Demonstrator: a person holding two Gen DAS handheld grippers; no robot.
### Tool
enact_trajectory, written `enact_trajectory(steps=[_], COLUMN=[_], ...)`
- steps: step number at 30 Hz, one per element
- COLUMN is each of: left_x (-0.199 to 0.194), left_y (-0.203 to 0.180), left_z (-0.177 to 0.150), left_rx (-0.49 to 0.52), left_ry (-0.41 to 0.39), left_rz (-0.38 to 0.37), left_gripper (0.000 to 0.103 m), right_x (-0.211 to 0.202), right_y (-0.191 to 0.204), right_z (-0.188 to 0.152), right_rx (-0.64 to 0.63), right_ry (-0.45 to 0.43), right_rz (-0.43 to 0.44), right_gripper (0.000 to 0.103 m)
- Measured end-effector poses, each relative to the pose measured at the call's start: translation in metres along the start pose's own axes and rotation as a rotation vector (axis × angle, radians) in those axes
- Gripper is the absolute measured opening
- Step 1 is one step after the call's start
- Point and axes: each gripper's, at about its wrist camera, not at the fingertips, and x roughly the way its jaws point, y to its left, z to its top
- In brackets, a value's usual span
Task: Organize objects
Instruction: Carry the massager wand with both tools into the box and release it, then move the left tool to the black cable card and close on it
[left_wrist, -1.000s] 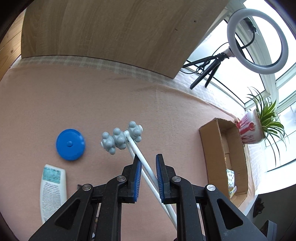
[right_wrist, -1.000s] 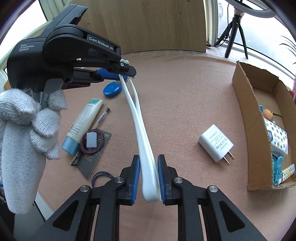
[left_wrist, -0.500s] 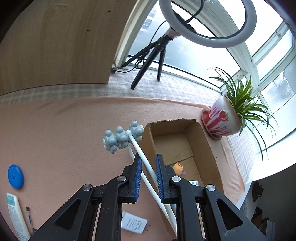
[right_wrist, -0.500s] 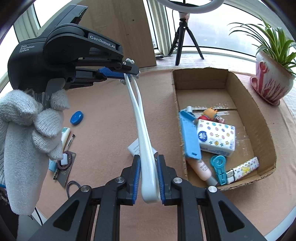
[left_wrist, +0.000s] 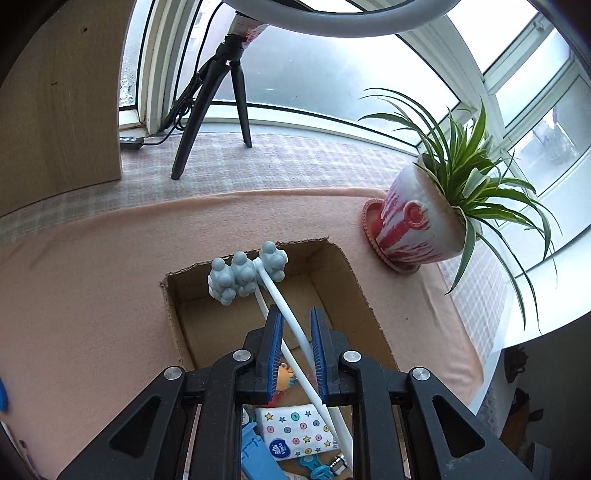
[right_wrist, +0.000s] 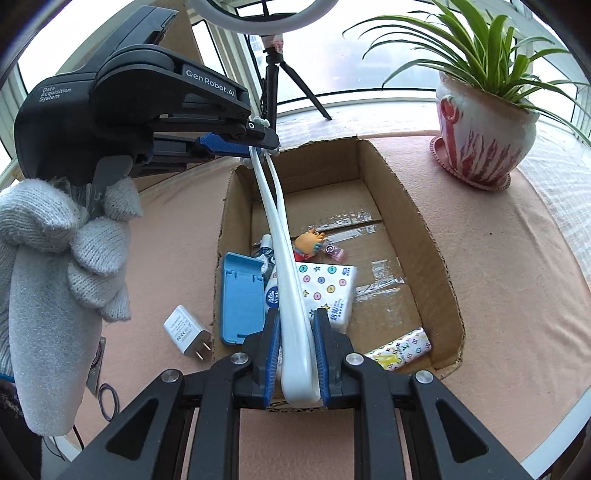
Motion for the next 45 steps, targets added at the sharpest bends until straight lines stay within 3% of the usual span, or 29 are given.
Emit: enact_trajectory(steps=[2, 3, 4, 5, 7, 9, 15, 21, 29, 35, 41, 45], left_x=[0.004, 0.003, 0.002, -0.001, -0.007, -0.012, -0.042, -0.089, -0.150, -0.177, -0.184, -0.182], left_y=[-0.005, -0.007, -0.008, -0.009, -0.009, -0.007, 0.015, 0.064, 0.164, 0.230, 0.264, 0.262], left_z=[0.000, 0.000, 0.000, 0.000, -0.002, -0.005, -0.026, -0.067, -0.149, -0.220, -0.260, -0.267], left_rx=[0.008, 0.009, 0.011, 0.017, 0.026, 0.035, 0.016, -0.017, -0.184, -0.359, -0.421, -0.395], left_ry=[0.010, 0.005, -0.010, -0.023, -0.031, -0.037, -0.061, -0.078, -0.081, -0.077, -0.037, -0.034], left_rz=[0.023, 0.031, 0.040, 0.048, 0.055, 0.068, 0.094, 0.141, 0.217, 0.212, 0.222, 0.228], left_gripper=[0.044, 0.066, 0.072, 0.072, 0.072, 0.072, 0.072, 0.072, 0.072, 0.071, 0.057, 0.048], right_x=[-0.001, -0.002, -0.004, -0.005, -0.007, -0.010, -0.010, -0.007, 0.004, 0.021, 0.031, 0.040], right_y=[-0.006, -0.010, -0.013, -0.016, -0.021, -0.022, -0.013, 0.011, 0.057, 0.102, 0.156, 0.187], right_z=[0.000, 0.000, 0.000, 0.001, 0.001, -0.001, -0.005, -0.011, -0.029, -0.046, -0.071, -0.091], right_rx=[0.017, 0.033, 0.051, 0.067, 0.088, 0.096, 0.100, 0.057, -0.038, -0.112, -0.259, -0.347], right_ry=[-0.006, -0.018, -0.026, -0.025, -0.023, -0.046, -0.037, -0.019, 0.013, 0.079, 0.138, 0.176], right_rz=[-0.008, -0.003, 0.006, 0.016, 0.030, 0.026, 0.070, 0.117, 0.192, 0.274, 0.312, 0.301], right_gripper=[0.016, 0.016, 0.016, 0.017, 0.033, 0.042, 0.042, 0.042, 0.042, 0.042, 0.042, 0.042])
